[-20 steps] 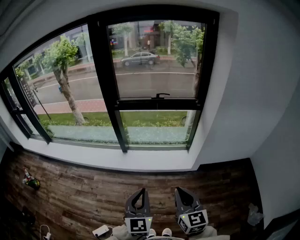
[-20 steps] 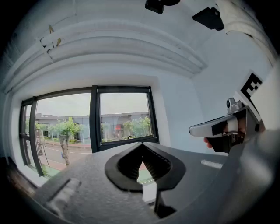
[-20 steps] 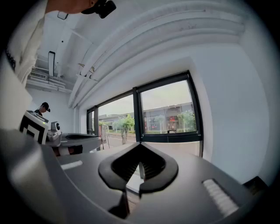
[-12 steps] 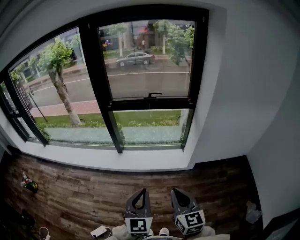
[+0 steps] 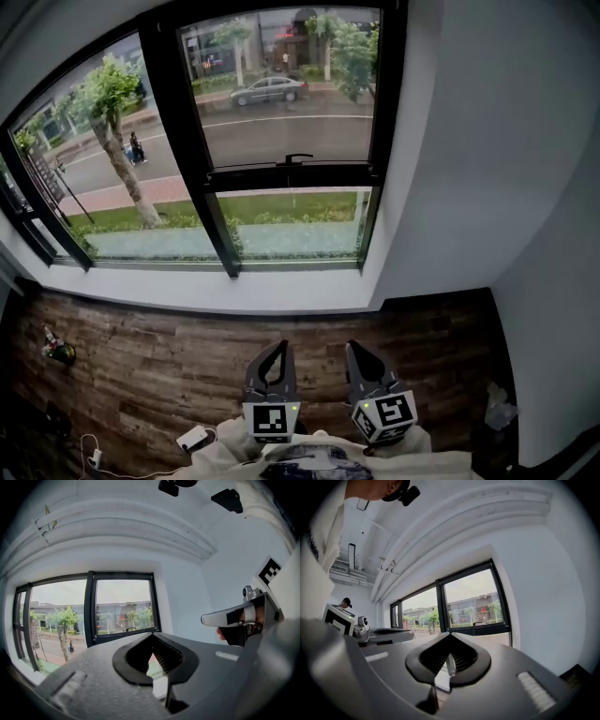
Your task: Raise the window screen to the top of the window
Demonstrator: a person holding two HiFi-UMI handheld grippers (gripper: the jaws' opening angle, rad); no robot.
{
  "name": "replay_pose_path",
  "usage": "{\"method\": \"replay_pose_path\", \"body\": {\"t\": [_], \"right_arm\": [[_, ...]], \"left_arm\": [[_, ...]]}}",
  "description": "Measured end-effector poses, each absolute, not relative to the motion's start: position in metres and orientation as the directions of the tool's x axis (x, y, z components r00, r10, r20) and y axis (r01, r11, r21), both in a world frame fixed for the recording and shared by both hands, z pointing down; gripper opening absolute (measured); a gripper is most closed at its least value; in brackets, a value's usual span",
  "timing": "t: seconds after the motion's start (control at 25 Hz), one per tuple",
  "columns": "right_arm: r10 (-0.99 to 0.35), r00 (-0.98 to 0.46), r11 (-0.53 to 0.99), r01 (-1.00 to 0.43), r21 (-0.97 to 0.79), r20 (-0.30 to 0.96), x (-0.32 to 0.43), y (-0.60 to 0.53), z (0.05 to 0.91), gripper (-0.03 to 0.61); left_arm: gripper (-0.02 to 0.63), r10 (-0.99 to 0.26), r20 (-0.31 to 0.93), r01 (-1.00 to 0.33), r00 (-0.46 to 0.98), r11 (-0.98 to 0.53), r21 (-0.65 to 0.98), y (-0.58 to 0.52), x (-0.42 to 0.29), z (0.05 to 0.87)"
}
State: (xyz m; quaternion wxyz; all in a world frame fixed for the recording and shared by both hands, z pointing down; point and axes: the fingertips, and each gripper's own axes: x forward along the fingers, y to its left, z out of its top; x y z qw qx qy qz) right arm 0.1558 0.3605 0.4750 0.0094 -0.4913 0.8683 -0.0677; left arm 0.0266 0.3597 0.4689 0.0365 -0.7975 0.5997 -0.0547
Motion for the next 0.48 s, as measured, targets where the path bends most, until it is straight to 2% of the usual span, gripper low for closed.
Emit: {"method": "replay_pose_path", "body": {"t": [0.2, 0.48], "right_arm": [[-0.844, -0.533, 0.522, -0.841, -0.143, 0.059, 0.148, 0.329, 0.487, 0.005], [-0.840, -0.534, 0.518, -0.841, -0.154, 0.091, 0.111, 0.233, 0.519, 0.006]], "left_arm": [[0.005, -0.950, 0.020, -0.935, 0.311, -0.310, -0.169, 0.326, 0.039, 0.472], [0.005, -0.946, 0.031, -0.933, 0.321, -0.322, -0.161, 0.226, 0.007, 0.502]]}}
